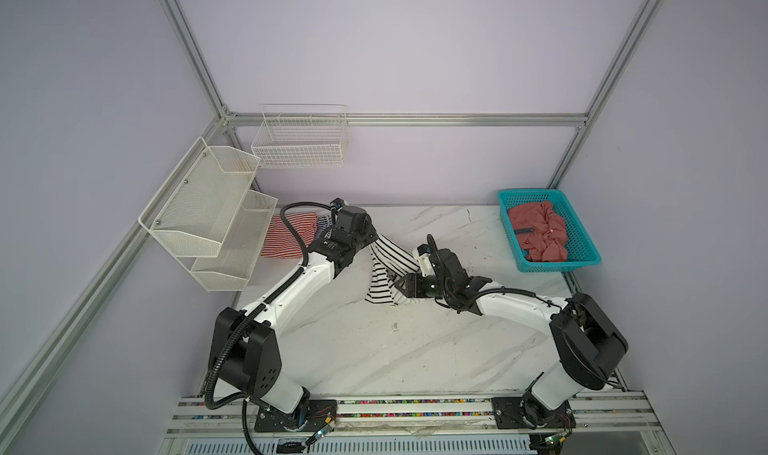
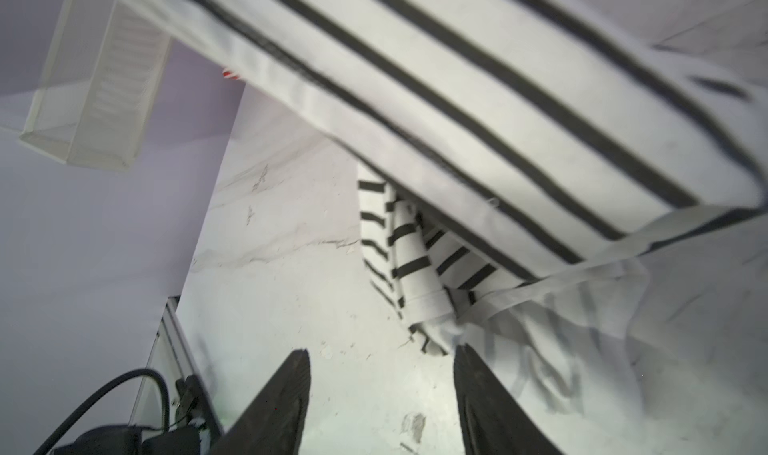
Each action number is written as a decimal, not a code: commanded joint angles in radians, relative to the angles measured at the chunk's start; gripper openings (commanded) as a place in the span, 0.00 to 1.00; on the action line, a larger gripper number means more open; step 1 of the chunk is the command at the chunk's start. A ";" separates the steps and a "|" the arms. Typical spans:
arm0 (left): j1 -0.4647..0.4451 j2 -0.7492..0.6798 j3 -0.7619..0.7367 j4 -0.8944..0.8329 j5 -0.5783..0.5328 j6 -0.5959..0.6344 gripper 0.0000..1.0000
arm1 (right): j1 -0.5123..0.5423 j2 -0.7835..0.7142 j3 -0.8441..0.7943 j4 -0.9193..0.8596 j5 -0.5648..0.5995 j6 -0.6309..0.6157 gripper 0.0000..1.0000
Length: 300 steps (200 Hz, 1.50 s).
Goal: Fold and stack the tank tops
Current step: 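Hold the tank top up with both grippers and spread it out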
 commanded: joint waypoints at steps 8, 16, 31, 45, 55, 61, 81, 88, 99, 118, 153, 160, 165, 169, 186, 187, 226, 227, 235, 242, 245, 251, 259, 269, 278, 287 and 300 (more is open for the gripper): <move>0.012 -0.038 0.065 0.061 0.030 -0.017 0.00 | -0.101 0.125 0.072 0.024 -0.016 -0.048 0.60; 0.015 -0.044 0.056 0.062 0.034 -0.017 0.00 | -0.108 0.162 0.102 0.026 -0.038 -0.058 0.59; 0.023 -0.057 0.045 0.062 0.041 -0.017 0.00 | -0.108 0.217 0.155 0.035 -0.086 -0.072 0.60; 0.029 -0.063 0.040 0.063 0.047 -0.016 0.00 | -0.108 0.256 0.179 0.077 -0.135 -0.062 0.61; 0.031 -0.068 0.039 0.061 0.054 -0.015 0.00 | -0.108 0.275 0.193 0.080 -0.139 -0.061 0.61; 0.032 -0.069 0.039 0.062 0.059 -0.014 0.00 | -0.108 0.283 0.200 0.077 -0.139 -0.062 0.61; 0.032 -0.075 0.037 0.062 0.067 -0.012 0.00 | -0.108 0.287 0.206 0.083 -0.139 -0.060 0.46; 0.032 -0.077 0.036 0.062 0.071 -0.010 0.00 | -0.108 0.283 0.208 0.081 -0.134 -0.057 0.36; 0.032 -0.079 0.036 0.059 0.078 -0.008 0.00 | -0.108 0.272 0.212 0.076 -0.121 -0.058 0.20; 0.032 -0.087 0.034 0.058 0.100 -0.005 0.00 | -0.109 0.237 0.216 0.057 -0.092 -0.056 0.00; 0.032 -0.125 0.009 0.058 0.118 0.003 0.00 | -0.120 0.120 0.224 0.007 -0.013 -0.091 0.00; 0.032 -0.125 0.003 0.058 0.118 0.005 0.00 | -0.122 0.094 0.229 -0.006 0.005 -0.099 0.00; 0.032 -0.164 0.000 0.057 0.119 0.008 0.00 | -0.125 0.078 0.231 -0.015 0.017 -0.105 0.00; 0.032 -0.171 -0.003 0.058 0.120 0.012 0.00 | -0.127 0.064 0.235 -0.024 0.025 -0.112 0.00; 0.032 -0.198 -0.008 0.052 0.131 0.030 0.00 | -0.139 0.016 0.275 -0.073 0.049 -0.149 0.00; 0.032 -0.199 -0.008 0.051 0.132 0.031 0.00 | -0.139 0.013 0.277 -0.077 0.051 -0.151 0.00; 0.029 -0.257 -0.025 0.037 0.219 0.060 0.00 | -0.143 -0.060 0.442 -0.286 0.112 -0.263 0.00; 0.029 -0.259 -0.026 0.036 0.222 0.060 0.00 | -0.143 -0.060 0.444 -0.290 0.112 -0.267 0.00; 0.026 -0.272 -0.040 0.031 0.243 0.062 0.00 | -0.143 -0.068 0.474 -0.330 0.110 -0.286 0.00; 0.021 -0.285 -0.055 0.026 0.254 0.068 0.00 | -0.143 -0.069 0.496 -0.371 0.107 -0.307 0.00; 0.020 -0.291 -0.062 0.022 0.257 0.069 0.00 | -0.143 -0.070 0.508 -0.389 0.105 -0.310 0.00; 0.018 -0.304 -0.077 0.013 0.259 0.071 0.00 | -0.143 -0.066 0.529 -0.424 0.101 -0.326 0.00; 0.015 -0.321 -0.104 0.003 0.261 0.078 0.00 | -0.143 -0.059 0.551 -0.472 0.098 -0.345 0.00; 0.012 -0.345 -0.138 -0.013 0.261 0.085 0.00 | -0.143 -0.043 0.572 -0.529 0.080 -0.373 0.00; 0.012 -0.367 -0.166 -0.029 0.257 0.091 0.00 | -0.143 -0.020 0.586 -0.580 0.061 -0.388 0.00; 0.013 -0.387 -0.198 -0.050 0.251 0.096 0.00 | -0.143 0.011 0.596 -0.629 0.048 -0.403 0.00; 0.012 -0.413 -0.239 -0.082 0.230 0.102 0.00 | -0.143 0.061 0.597 -0.679 0.016 -0.421 0.00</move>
